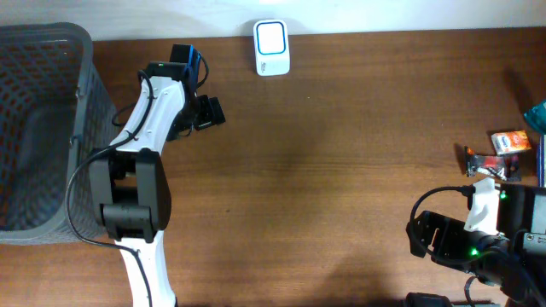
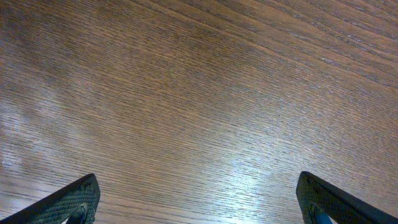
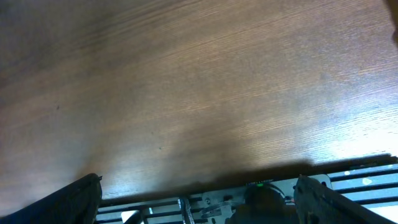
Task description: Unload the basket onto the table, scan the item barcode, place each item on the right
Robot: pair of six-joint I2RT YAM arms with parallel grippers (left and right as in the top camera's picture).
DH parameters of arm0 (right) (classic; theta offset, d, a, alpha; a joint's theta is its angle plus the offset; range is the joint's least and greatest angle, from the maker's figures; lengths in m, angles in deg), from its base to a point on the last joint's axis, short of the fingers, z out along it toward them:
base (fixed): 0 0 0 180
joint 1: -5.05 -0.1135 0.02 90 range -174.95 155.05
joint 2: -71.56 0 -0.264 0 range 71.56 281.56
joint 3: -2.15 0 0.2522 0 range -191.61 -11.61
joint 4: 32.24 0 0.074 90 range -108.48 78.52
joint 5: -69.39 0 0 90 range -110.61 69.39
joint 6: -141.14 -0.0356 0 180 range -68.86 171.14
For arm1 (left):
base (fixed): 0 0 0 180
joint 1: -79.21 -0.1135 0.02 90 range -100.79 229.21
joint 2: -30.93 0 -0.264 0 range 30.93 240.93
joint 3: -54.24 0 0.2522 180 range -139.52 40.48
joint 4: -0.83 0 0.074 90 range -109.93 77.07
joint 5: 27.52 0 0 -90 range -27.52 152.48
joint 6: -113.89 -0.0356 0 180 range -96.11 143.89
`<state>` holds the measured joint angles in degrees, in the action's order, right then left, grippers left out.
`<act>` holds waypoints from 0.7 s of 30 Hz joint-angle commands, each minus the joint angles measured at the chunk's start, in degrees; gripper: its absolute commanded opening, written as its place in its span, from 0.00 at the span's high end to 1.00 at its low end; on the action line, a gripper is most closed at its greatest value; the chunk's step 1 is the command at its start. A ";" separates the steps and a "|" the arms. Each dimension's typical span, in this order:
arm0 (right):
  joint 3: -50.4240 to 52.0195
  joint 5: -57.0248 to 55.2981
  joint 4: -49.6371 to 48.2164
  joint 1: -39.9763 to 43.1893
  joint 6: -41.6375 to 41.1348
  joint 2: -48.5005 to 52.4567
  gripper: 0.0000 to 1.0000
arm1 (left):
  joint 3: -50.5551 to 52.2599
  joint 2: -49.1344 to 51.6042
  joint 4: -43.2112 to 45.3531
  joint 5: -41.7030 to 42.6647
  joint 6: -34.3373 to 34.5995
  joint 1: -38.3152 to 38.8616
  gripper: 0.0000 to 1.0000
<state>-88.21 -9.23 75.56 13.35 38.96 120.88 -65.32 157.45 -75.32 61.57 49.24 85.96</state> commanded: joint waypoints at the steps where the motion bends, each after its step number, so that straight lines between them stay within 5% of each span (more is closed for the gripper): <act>1: 2.19 1.55 -3.19 -0.52 0.15 -0.76 0.01 | 0.20 -1.70 -0.04 -0.42 -0.13 0.24 0.01; 7: 16.00 9.03 -21.05 -1.73 7.50 -12.59 0.01 | 0.20 -1.70 -0.04 -0.42 -0.13 0.24 0.01; 14: 43.47 8.98 -52.04 -11.06 7.50 -34.62 0.01 | 0.20 -1.70 -0.07 -0.42 -0.13 0.24 0.01; 21: 62.47 8.94 -74.12 -11.28 7.48 -49.09 0.01 | 0.20 -1.70 -0.07 -0.42 -0.13 0.24 0.01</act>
<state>-31.58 -0.67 6.38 2.53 45.89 75.92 -65.32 157.45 -75.32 61.55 49.24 85.96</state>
